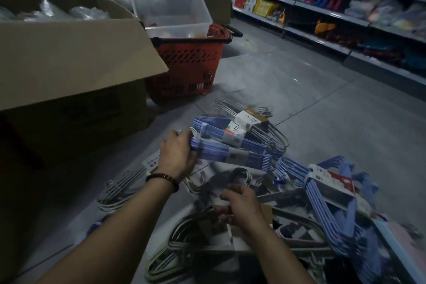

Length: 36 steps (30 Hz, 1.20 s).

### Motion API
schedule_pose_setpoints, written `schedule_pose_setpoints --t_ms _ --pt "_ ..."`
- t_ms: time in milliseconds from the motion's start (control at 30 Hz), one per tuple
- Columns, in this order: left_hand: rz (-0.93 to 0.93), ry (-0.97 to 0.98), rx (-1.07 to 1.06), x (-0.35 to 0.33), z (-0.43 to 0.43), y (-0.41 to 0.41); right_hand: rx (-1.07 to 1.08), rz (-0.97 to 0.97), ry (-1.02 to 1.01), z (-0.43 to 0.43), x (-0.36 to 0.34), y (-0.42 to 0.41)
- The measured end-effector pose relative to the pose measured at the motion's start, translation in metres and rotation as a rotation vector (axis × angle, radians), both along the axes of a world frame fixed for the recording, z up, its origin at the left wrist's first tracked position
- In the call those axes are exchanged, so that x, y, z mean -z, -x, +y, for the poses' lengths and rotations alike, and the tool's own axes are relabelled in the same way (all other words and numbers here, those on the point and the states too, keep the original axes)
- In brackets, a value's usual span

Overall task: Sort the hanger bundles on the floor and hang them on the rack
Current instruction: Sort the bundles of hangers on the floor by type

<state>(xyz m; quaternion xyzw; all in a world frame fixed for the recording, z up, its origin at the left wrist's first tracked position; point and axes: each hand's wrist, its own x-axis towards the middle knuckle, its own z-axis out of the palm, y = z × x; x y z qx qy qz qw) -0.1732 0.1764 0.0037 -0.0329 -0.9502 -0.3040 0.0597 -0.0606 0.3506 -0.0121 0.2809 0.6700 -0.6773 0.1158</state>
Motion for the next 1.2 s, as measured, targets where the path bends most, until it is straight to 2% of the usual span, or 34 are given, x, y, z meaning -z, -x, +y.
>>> schedule_pose_setpoints --t_ms 167,367,467,600,733,767,800,867,933,1033,1067,1133,1200 --pt "0.18 -0.023 -0.034 -0.048 -0.004 -0.022 -0.002 0.091 0.064 -0.004 -0.029 0.003" --pt "0.527 -0.078 -0.009 -0.074 -0.03 -0.052 0.167 0.235 0.452 -0.02 -0.083 0.017" --pt "0.592 -0.079 0.029 -0.077 -0.045 -0.072 0.229 0.285 0.568 -0.024 -0.106 0.024" --pt "0.686 -0.05 0.125 -0.072 -0.064 -0.101 0.358 0.233 0.653 -0.042 -0.115 0.029" --pt "0.736 0.108 0.304 -0.074 -0.08 -0.121 0.396 0.126 0.642 -0.061 -0.103 0.022" --pt "0.704 0.1 0.385 -0.075 -0.086 -0.125 0.404 0.126 0.647 -0.062 -0.101 0.021" --pt "0.644 0.0 0.459 -0.077 -0.093 -0.132 0.409 0.136 0.647 -0.061 -0.099 0.021" --pt "0.423 -0.435 0.497 -0.086 -0.108 -0.143 0.397 0.177 0.626 -0.058 -0.095 0.02" --pt "0.124 -0.775 0.352 -0.098 -0.115 -0.146 0.352 0.235 0.577 -0.06 -0.091 0.016" --pt "-0.453 -1.026 0.175 -0.11 -0.124 -0.136 0.231 0.285 0.498 -0.076 -0.087 0.007" --pt "-0.566 -1.125 0.178 -0.111 -0.126 -0.135 0.175 0.288 0.467 -0.085 -0.088 0.002" --pt "-0.613 -1.29 0.195 -0.11 -0.127 -0.136 0.058 0.301 0.408 -0.106 -0.09 -0.009" --pt "-0.507 -1.247 0.15 -0.105 -0.126 -0.141 -0.039 0.317 0.359 -0.122 -0.094 -0.02"
